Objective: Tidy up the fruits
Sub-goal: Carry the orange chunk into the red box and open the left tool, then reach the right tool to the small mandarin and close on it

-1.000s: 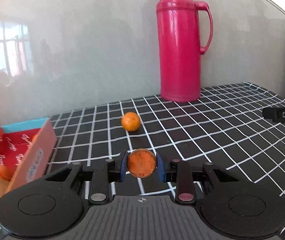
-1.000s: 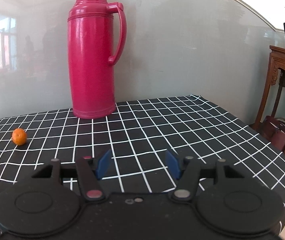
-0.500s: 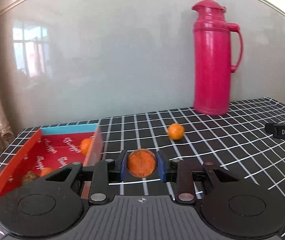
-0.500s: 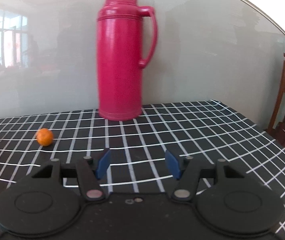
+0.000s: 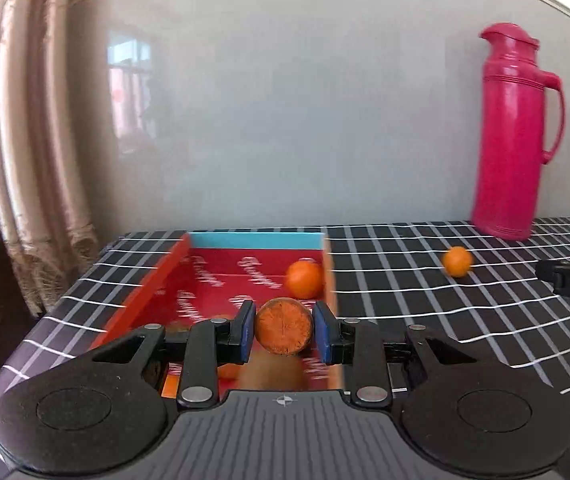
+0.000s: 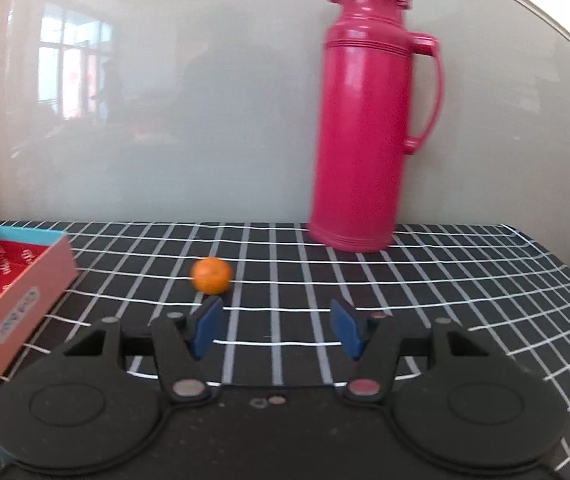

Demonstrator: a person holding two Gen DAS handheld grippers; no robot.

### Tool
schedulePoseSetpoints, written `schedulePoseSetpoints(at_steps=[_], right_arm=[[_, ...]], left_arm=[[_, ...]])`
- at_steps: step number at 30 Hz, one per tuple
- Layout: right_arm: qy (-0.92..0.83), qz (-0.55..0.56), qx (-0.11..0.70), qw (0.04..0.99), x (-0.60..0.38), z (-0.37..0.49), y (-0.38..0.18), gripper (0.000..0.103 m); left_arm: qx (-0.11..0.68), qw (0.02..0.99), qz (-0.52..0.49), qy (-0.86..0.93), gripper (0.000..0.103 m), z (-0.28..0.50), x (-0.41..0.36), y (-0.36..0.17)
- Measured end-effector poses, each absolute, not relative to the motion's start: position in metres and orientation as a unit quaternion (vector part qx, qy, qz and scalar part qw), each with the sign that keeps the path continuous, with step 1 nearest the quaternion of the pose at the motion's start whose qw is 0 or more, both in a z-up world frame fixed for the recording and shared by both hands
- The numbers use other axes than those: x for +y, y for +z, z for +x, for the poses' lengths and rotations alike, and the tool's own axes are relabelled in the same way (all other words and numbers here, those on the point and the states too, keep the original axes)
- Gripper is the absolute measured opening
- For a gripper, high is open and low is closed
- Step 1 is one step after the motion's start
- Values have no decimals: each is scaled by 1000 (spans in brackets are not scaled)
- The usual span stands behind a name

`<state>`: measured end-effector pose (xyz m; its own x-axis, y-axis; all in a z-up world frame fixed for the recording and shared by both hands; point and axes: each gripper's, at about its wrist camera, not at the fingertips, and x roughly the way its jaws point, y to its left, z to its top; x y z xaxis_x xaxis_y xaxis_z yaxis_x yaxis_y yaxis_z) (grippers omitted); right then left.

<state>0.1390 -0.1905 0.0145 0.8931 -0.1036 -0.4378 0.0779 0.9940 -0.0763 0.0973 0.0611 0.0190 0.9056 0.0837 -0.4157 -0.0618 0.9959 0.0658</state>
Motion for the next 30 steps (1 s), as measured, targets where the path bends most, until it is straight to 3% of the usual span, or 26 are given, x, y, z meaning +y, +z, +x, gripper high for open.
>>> schedulePoseSetpoints(at_steps=[10, 22, 24, 25, 26, 30], right_arm=[[-25, -44, 232, 971, -162, 144, 8, 59], [-22, -44, 230, 972, -164, 143, 10, 59], [-23, -45, 229, 972, -165, 142, 10, 63], [-24, -47, 228, 972, -167, 141, 10, 64], [-24, -47, 227, 973, -168, 140, 10, 64], [-23, -46, 223, 973, -170, 139, 11, 65]], left_arm=[[209, 972, -4, 110, 31, 99, 114, 9], [205, 971, 14, 125, 32, 100, 106, 6], [200, 972, 16, 121, 58, 98, 104, 6], [191, 973, 20, 125, 83, 97, 103, 6], [179, 974, 26, 133, 95, 94, 100, 7], [158, 977, 33, 136, 97, 91, 97, 11]])
